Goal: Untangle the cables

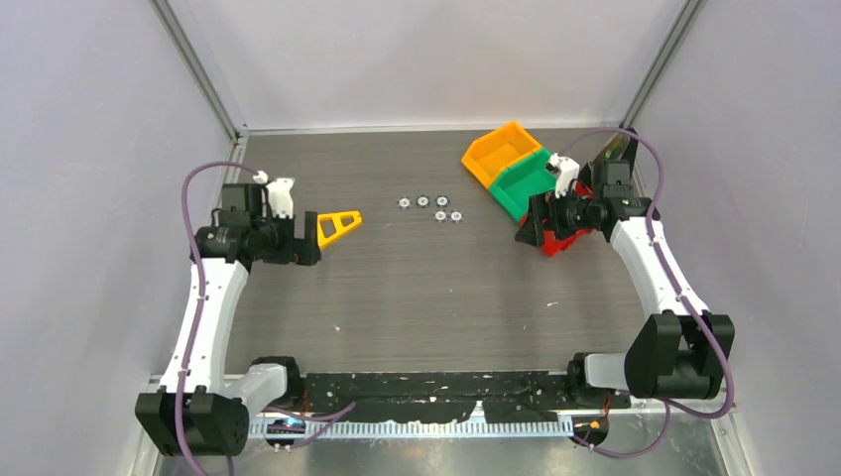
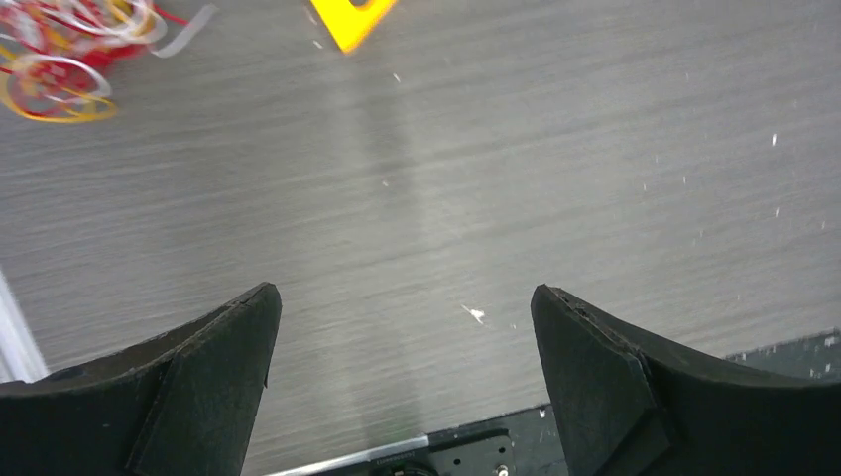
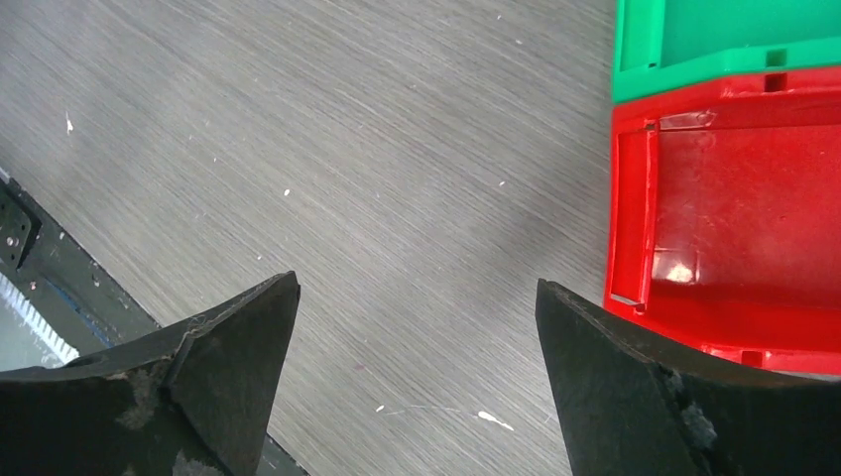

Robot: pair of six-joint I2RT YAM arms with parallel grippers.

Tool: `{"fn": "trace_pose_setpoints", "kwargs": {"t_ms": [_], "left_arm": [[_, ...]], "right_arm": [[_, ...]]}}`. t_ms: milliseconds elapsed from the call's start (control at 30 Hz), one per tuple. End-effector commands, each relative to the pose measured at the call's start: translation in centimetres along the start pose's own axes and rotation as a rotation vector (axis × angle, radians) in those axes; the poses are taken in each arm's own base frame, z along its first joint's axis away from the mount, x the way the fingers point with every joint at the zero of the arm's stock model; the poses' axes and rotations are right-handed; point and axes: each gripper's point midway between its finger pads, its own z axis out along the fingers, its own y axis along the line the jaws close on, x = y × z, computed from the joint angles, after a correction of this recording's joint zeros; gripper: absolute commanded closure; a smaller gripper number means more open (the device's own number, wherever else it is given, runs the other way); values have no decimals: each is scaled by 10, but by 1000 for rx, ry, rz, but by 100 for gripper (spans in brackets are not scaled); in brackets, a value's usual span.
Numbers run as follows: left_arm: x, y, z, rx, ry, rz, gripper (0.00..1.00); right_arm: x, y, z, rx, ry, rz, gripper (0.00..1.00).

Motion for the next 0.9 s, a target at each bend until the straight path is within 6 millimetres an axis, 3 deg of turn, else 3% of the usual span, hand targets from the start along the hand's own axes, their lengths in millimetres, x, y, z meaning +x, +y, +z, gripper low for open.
{"fn": "trace_pose_setpoints", "kwargs": {"t_ms": [0, 67, 133, 267, 400, 467, 533, 733, 867], "left_arm": [[-46, 22, -20, -87, -79, 4, 0], [-53, 28, -19, -56, -38, 50, 1], [-61, 46, -16, -75, -26, 69, 0], [-65, 107, -5, -199, 41, 79, 0], [-62, 159, 24, -225, 110, 56, 0], [-60, 176, 40, -211, 135, 33, 0], [-55, 183, 59, -179, 185, 10, 0], [-33, 182, 111, -68, 265, -88, 1], [-42, 189, 132, -54, 256, -123, 13]], "right_arm": [[-41, -4, -14, 80, -108, -59, 5], [-47, -8, -13, 103, -91, -59, 5], [-57, -15, -17, 146, -106, -129, 5], [-82, -16, -29, 185, -188, -263, 5], [-90, -24, -29, 222, -214, -240, 5], [-88, -30, -25, 230, -190, -222, 5], [-83, -27, -20, 185, -140, -239, 5], [-82, -22, -15, 115, -78, -246, 5], [-80, -22, -11, 112, -85, -206, 5]]}}
